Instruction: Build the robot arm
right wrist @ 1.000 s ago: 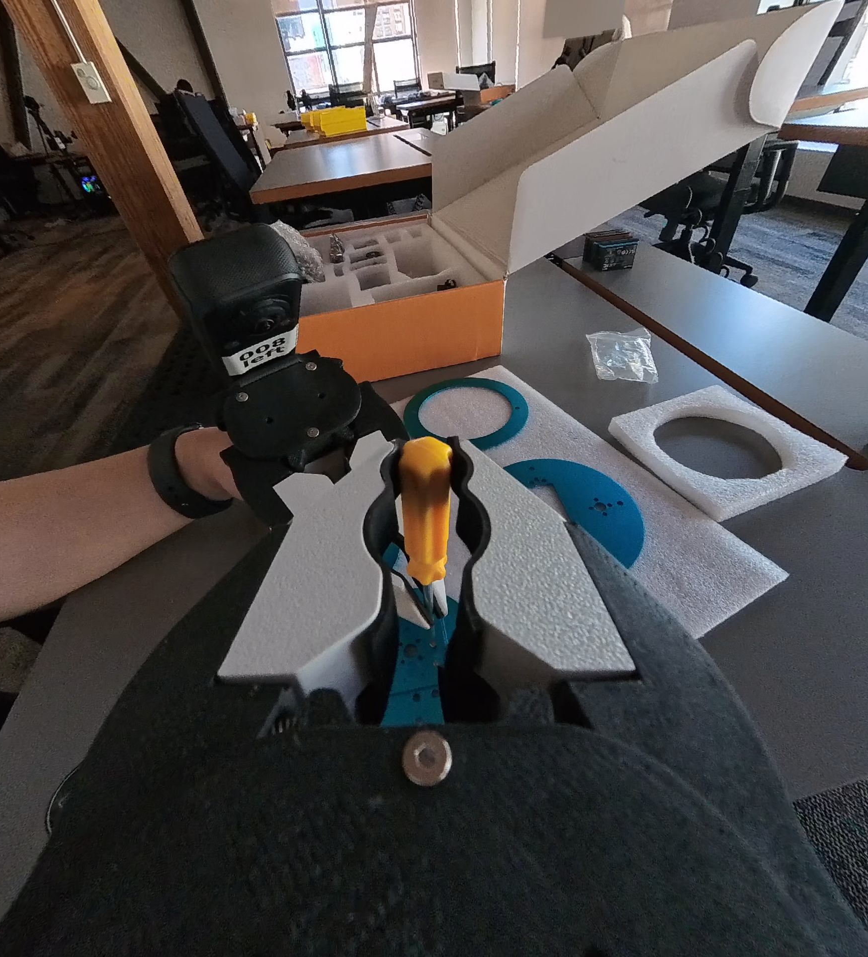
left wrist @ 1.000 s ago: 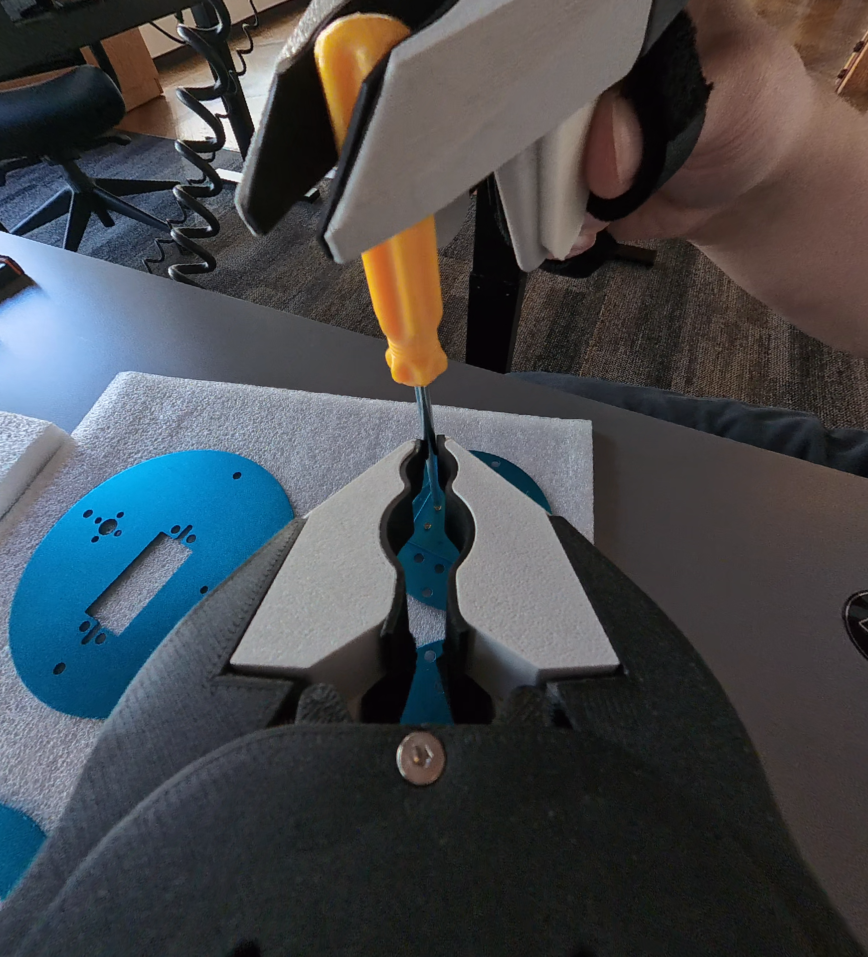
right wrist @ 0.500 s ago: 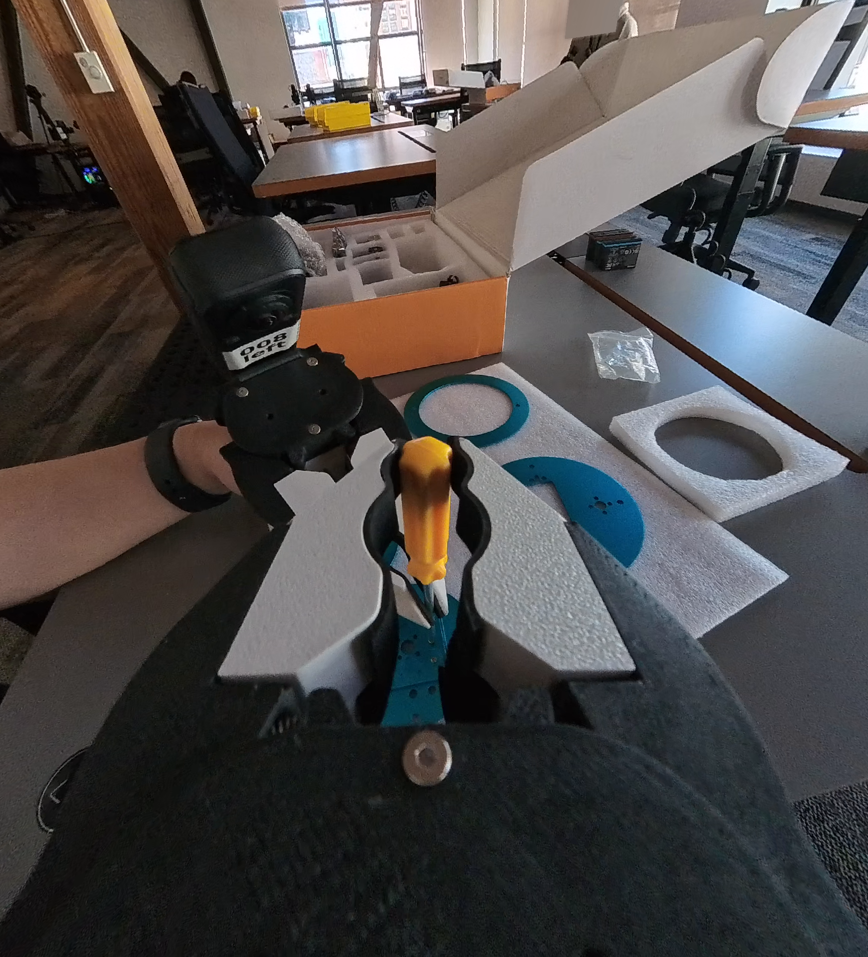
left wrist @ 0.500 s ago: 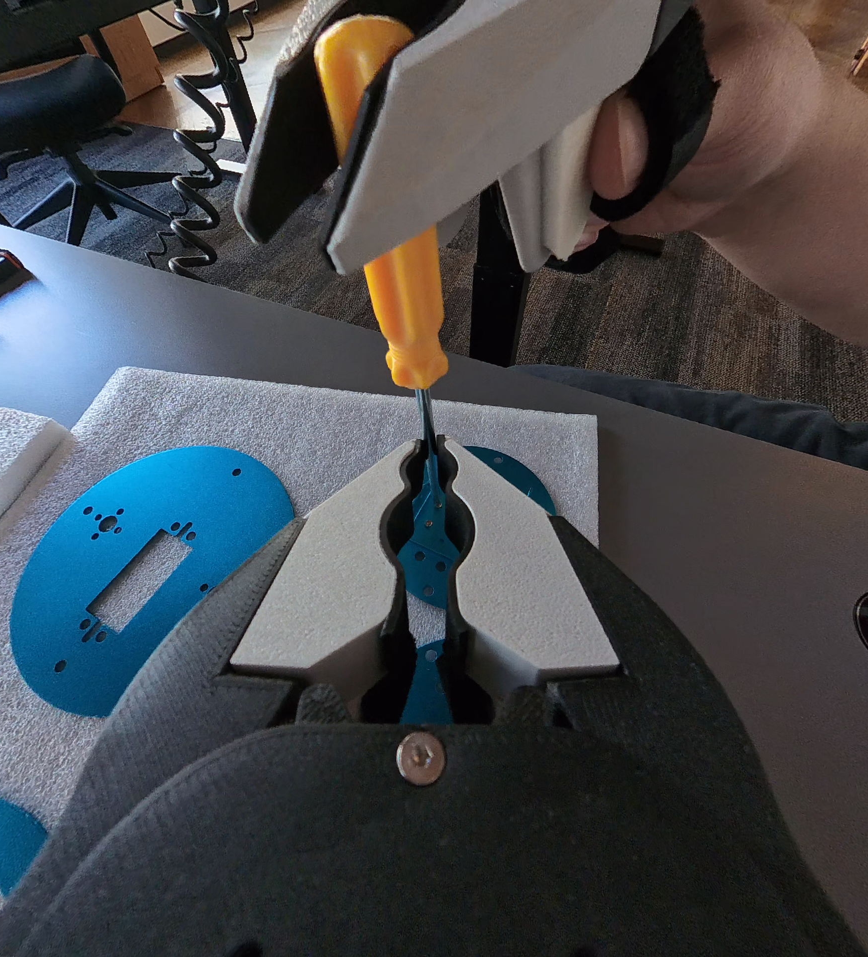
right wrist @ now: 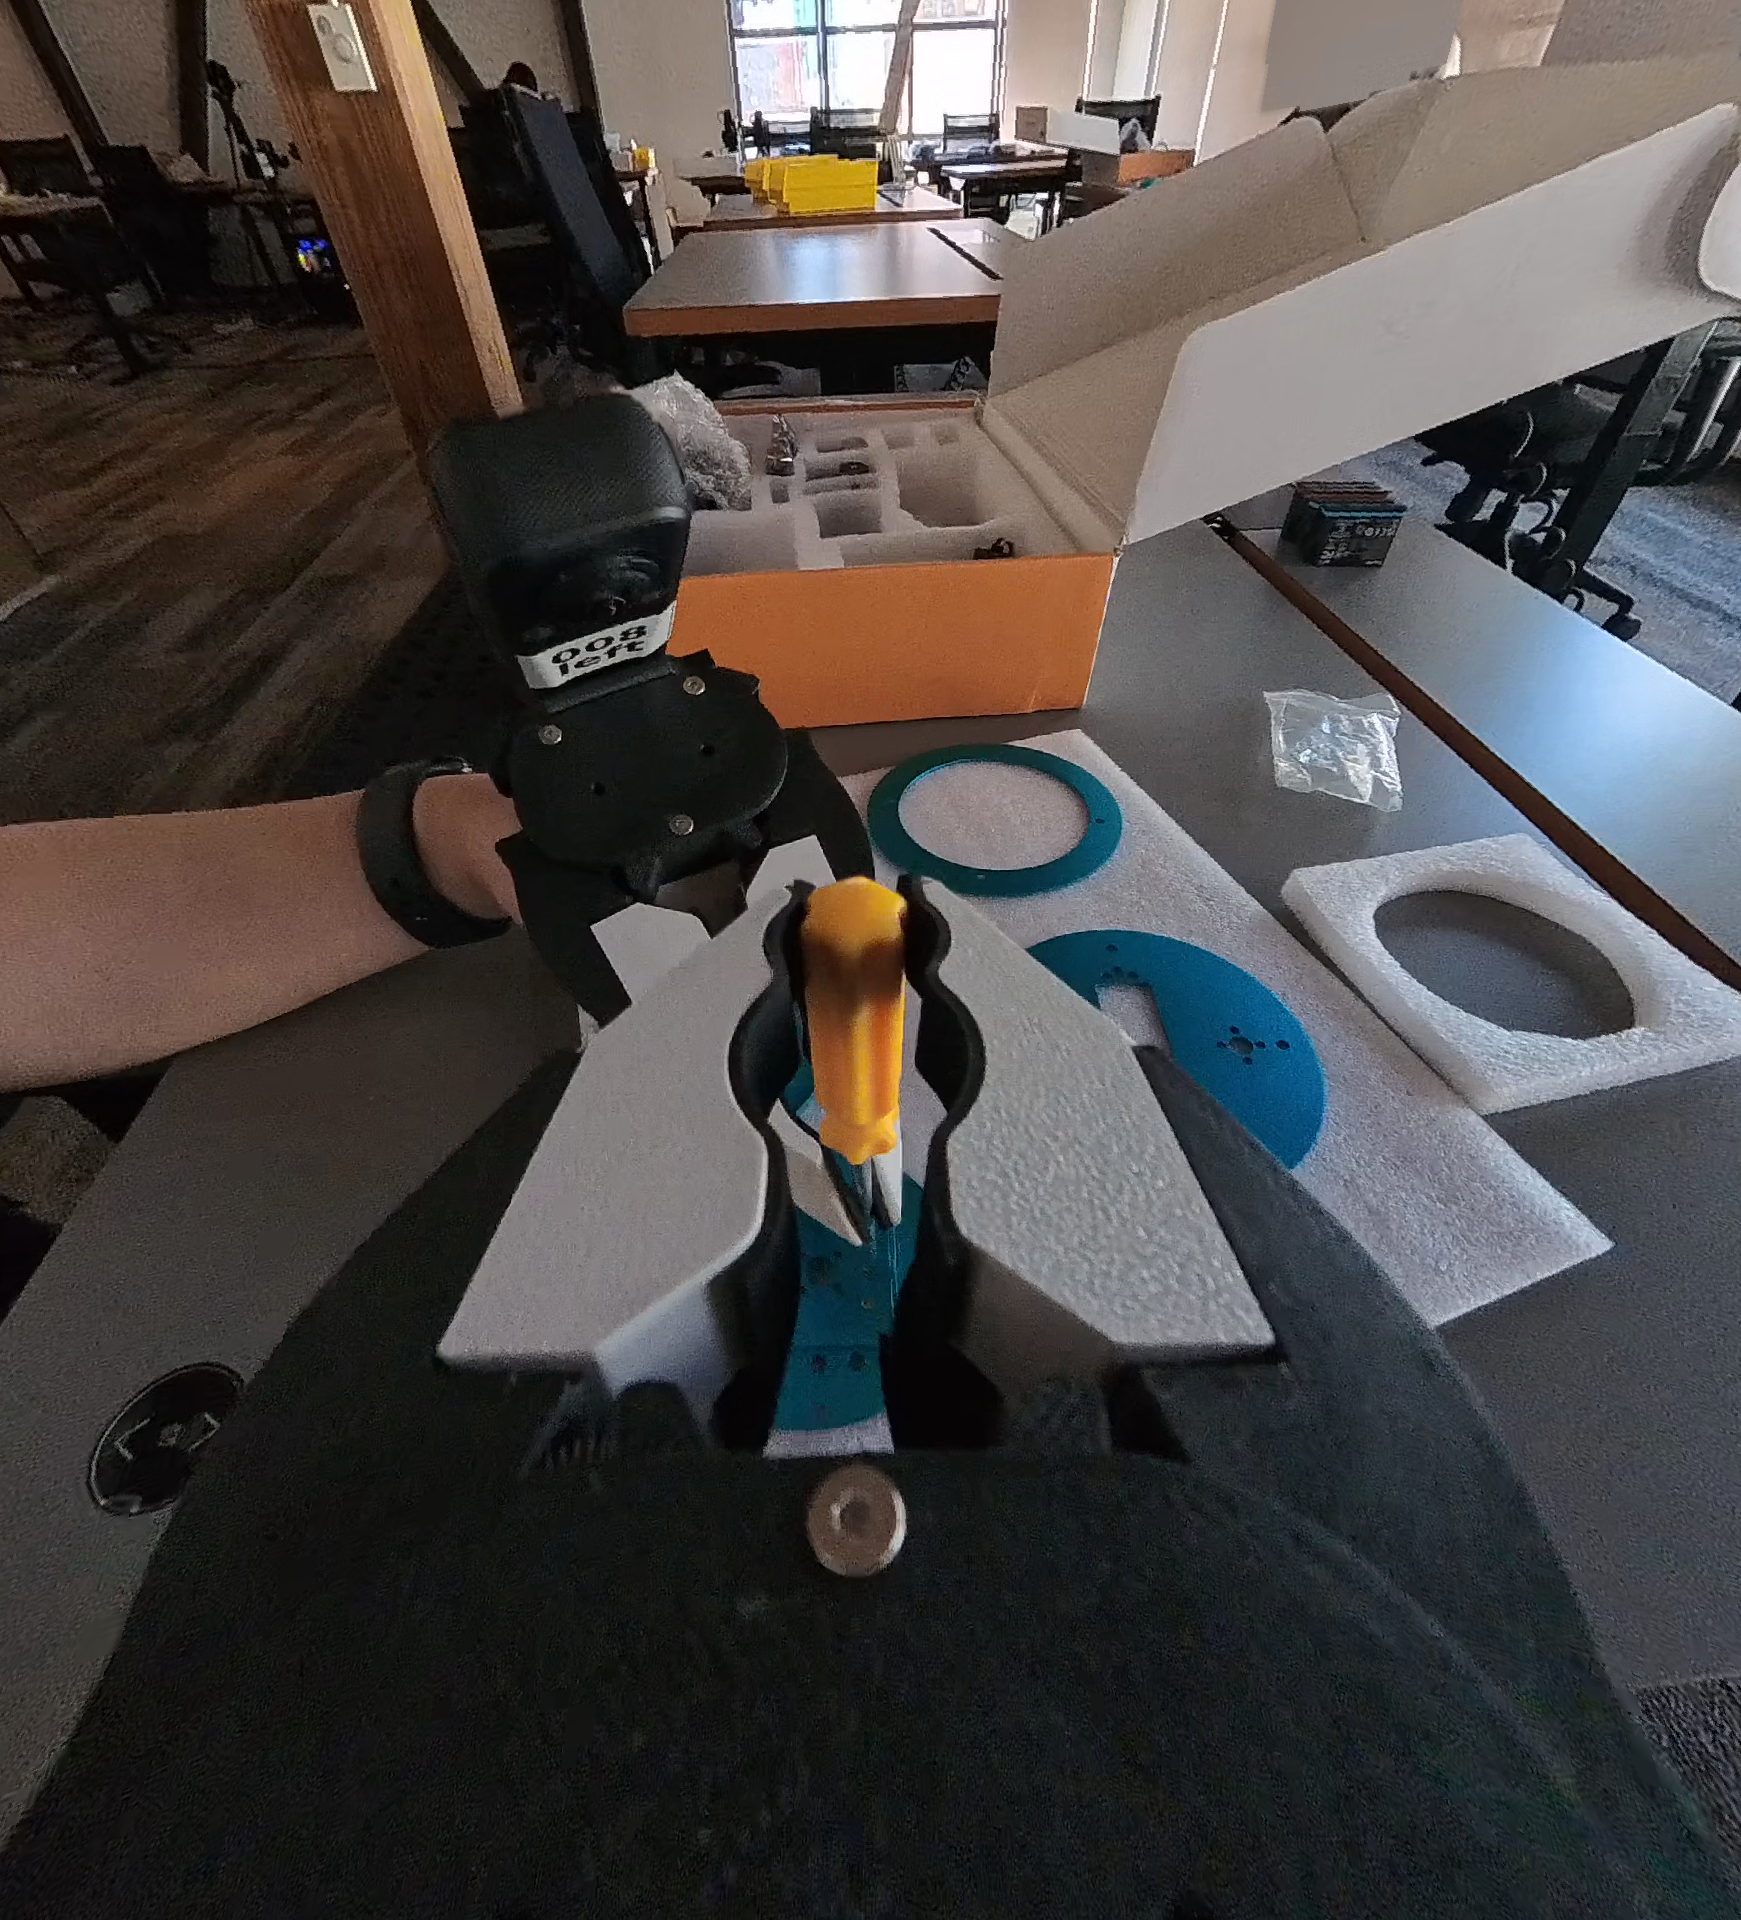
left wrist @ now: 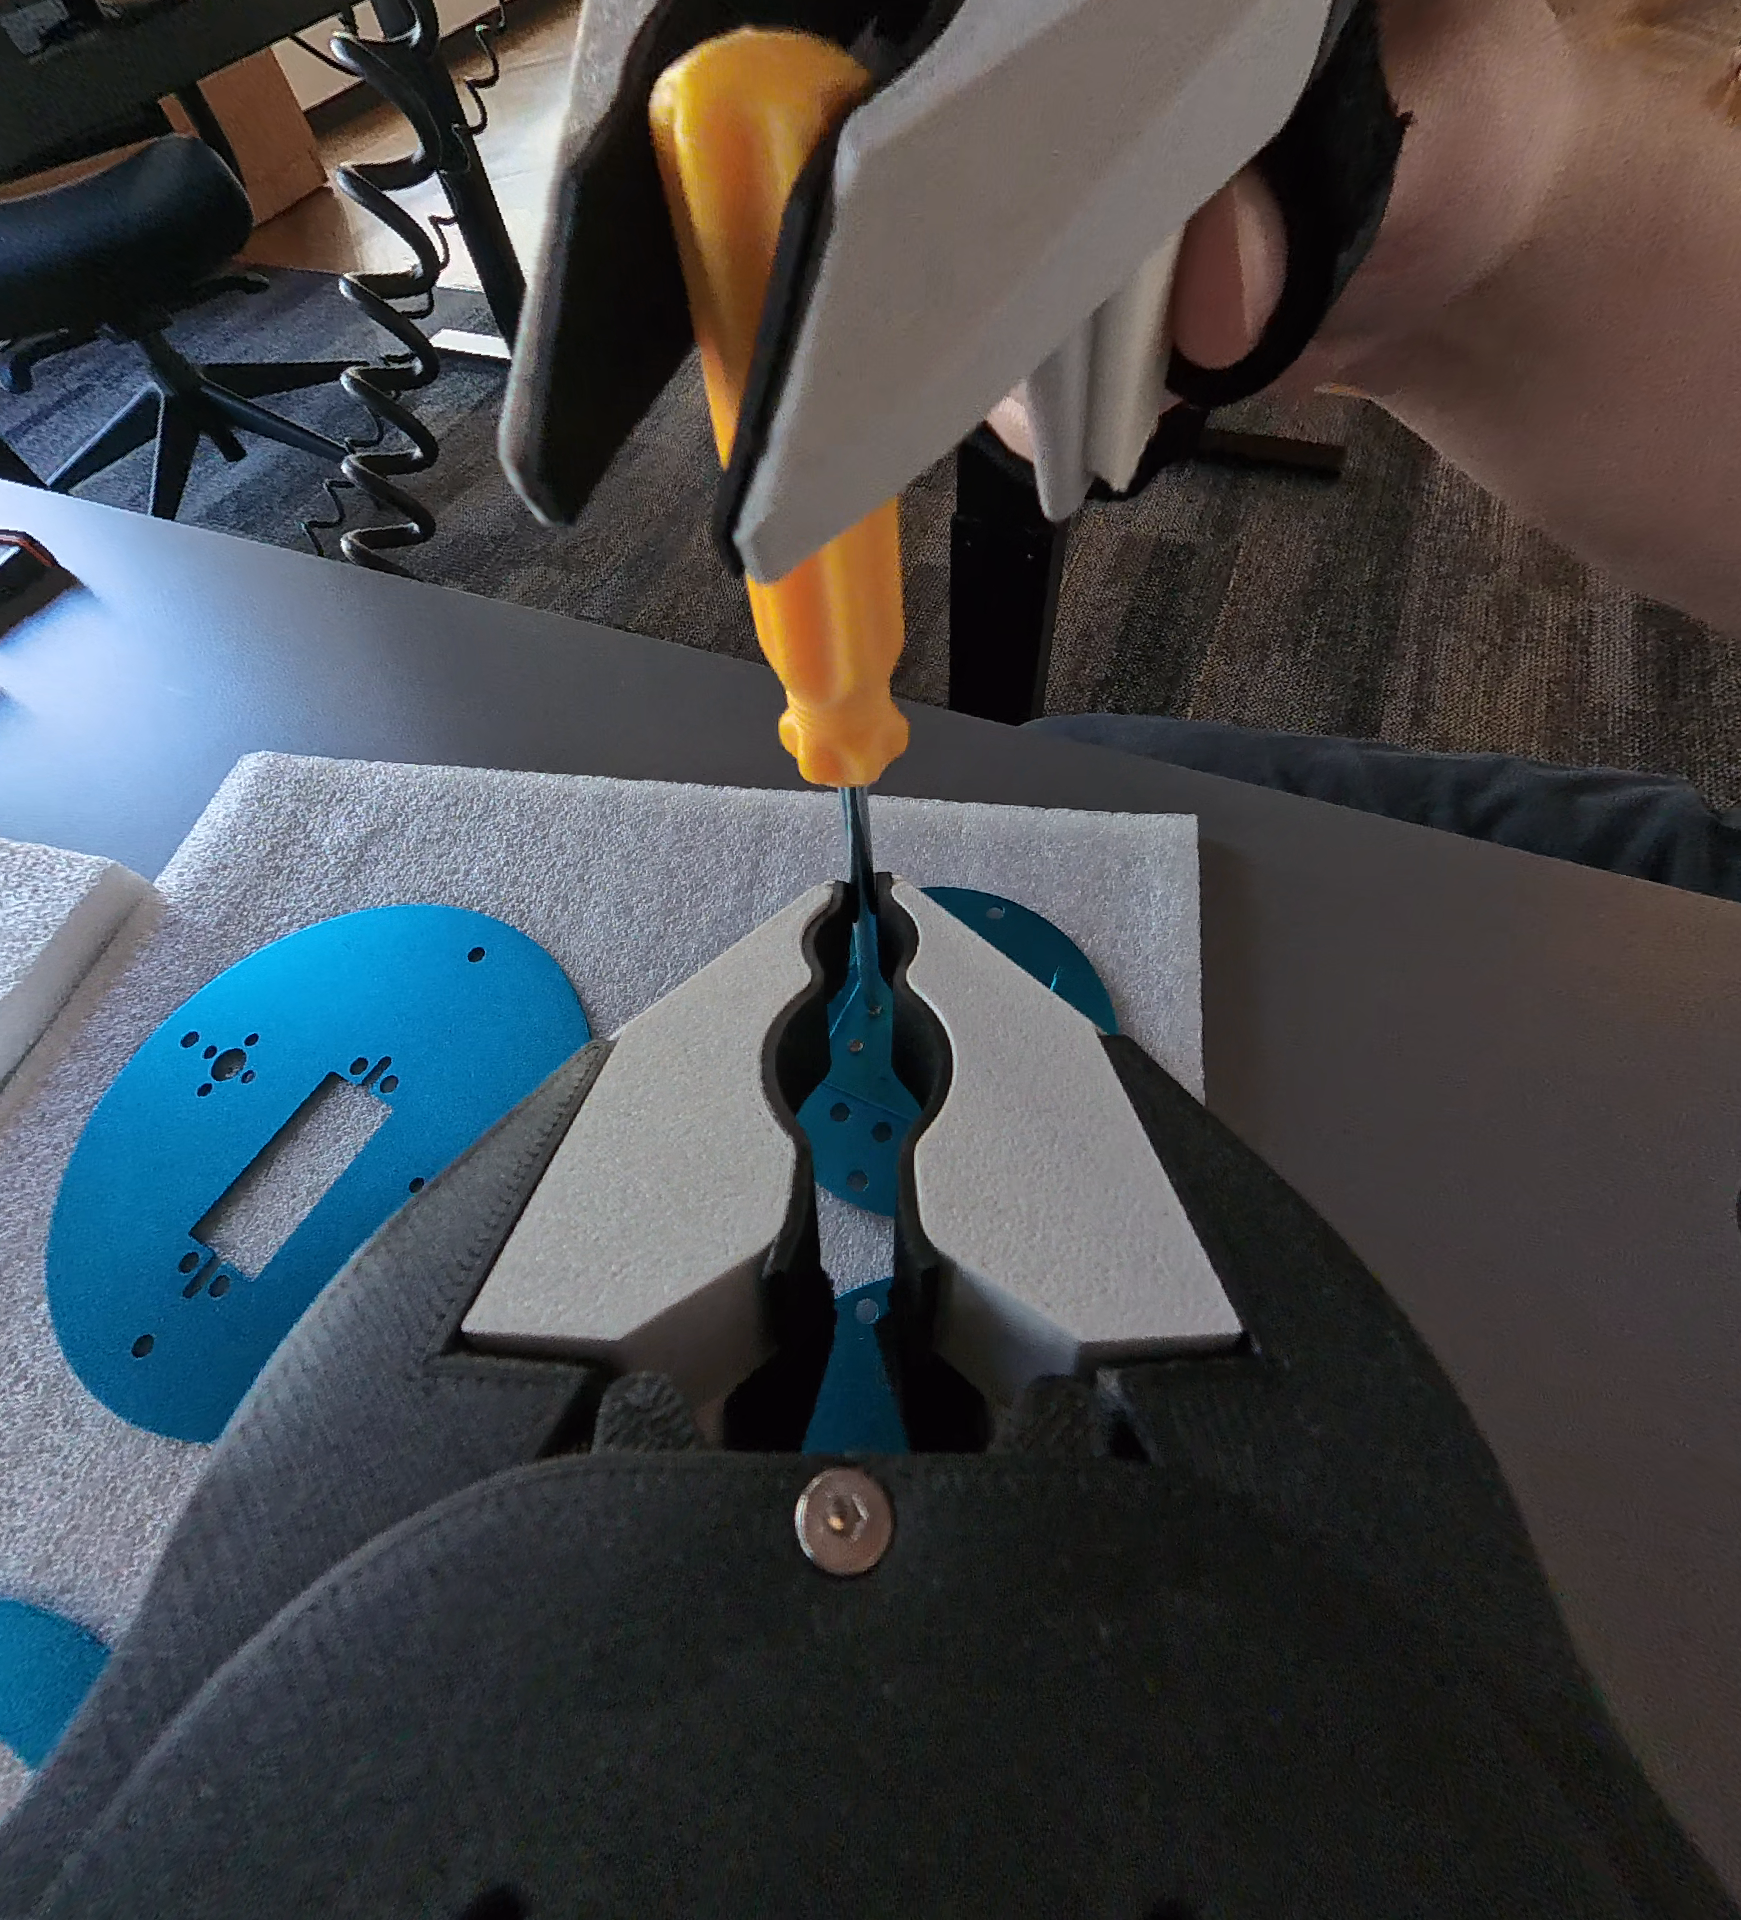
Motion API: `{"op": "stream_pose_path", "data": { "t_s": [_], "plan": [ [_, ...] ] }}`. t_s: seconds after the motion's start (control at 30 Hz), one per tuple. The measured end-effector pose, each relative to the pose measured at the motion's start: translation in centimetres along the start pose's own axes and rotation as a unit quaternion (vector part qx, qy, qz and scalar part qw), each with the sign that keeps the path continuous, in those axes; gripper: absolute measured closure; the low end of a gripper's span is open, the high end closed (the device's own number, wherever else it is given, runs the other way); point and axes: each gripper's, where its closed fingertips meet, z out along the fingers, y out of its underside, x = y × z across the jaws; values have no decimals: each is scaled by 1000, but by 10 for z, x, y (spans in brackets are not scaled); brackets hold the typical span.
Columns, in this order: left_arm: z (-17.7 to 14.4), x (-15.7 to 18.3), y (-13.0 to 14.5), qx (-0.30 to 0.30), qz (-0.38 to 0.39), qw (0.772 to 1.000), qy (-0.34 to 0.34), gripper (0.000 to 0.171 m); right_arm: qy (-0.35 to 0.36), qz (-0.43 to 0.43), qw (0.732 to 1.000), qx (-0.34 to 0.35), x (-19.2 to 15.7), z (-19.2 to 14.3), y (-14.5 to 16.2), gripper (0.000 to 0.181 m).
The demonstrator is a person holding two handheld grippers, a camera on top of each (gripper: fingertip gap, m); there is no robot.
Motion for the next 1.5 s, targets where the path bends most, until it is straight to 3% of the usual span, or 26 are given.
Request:
{"op": "stream_pose_path", "data": {
  "t_s": [0.27,0.43,0.6,0.7,0.83,0.87,0.93,1.17,1.4,1.5],
  "plan": [
    [1,-2,4,-13,-1,1000,-5,165,-30,-12,999,-23,-3,4,0,165],
    [-7,-6,-2,7,-16,1000,-6,159,12,6,999,-44,4,6,2,165],
    [-20,-6,-27,82,-48,995,11,145,49,-30,996,-68,2,6,3,164],
    [-15,-5,-24,68,-38,997,4,145,74,-38,994,-70,0,7,3,165],
    [-4,-2,-17,41,-18,999,-5,154,123,-34,989,-70,6,7,3,164],
    [-1,-3,-16,38,-14,999,-10,167,133,-30,988,-70,7,6,3,164],
    [0,-3,-15,37,-9,999,-9,169,142,-29,987,-66,7,6,3,165],
    [0,-2,-16,43,-9,999,3,170,46,-31,994,-93,1,-2,-6,156],
    [-1,-2,-15,43,-10,999,7,170,0,-88,970,-228,-4,-4,-3,163],
    [0,-3,-15,46,-17,999,6,170,12,-84,961,-263,0,-4,-1,163]
  ]
}}
